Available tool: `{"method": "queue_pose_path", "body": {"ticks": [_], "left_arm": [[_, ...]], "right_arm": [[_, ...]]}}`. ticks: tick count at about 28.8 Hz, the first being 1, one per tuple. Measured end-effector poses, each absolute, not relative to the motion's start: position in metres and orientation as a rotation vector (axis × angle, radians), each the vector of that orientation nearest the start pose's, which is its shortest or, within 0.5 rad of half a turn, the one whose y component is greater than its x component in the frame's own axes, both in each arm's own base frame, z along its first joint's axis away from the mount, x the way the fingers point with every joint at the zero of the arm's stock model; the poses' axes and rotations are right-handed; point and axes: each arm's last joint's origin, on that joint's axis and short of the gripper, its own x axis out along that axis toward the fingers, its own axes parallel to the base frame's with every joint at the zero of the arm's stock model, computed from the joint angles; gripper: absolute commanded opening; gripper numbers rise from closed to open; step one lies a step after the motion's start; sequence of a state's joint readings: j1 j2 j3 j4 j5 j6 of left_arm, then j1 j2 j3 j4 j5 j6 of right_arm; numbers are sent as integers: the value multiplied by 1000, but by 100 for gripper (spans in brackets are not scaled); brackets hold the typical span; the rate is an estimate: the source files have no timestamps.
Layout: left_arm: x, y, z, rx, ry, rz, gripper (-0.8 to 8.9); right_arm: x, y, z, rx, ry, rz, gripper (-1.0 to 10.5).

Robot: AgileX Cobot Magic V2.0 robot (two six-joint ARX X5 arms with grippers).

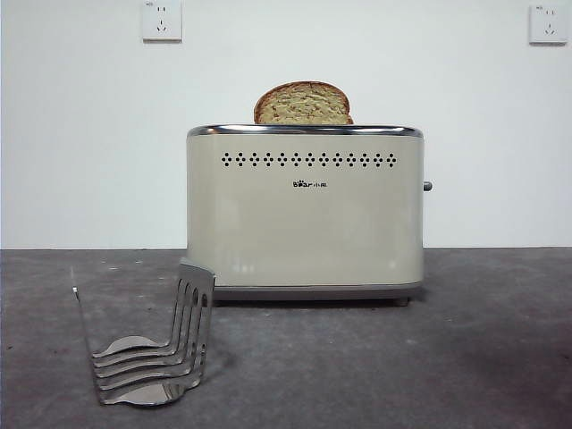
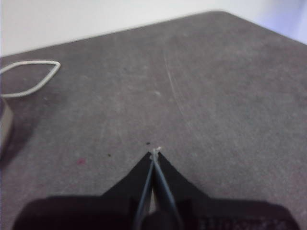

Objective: Pick up a slice of bread from the rack,put the bread on the toaster,press the button

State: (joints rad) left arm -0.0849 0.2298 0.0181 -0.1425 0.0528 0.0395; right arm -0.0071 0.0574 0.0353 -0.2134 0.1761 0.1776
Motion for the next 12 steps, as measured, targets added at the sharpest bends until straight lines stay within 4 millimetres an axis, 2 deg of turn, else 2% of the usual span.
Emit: {"method": "queue_pose_path", "body": {"ticks": [7,12], "left_arm": [[106,-11,136,45,364,-143,-3],[106,-11,136,45,366,-143,-3]], "right_arm": [[95,-5,155,-68,172,-167,1],[95,-5,154,-94,179,-164,1]]}}
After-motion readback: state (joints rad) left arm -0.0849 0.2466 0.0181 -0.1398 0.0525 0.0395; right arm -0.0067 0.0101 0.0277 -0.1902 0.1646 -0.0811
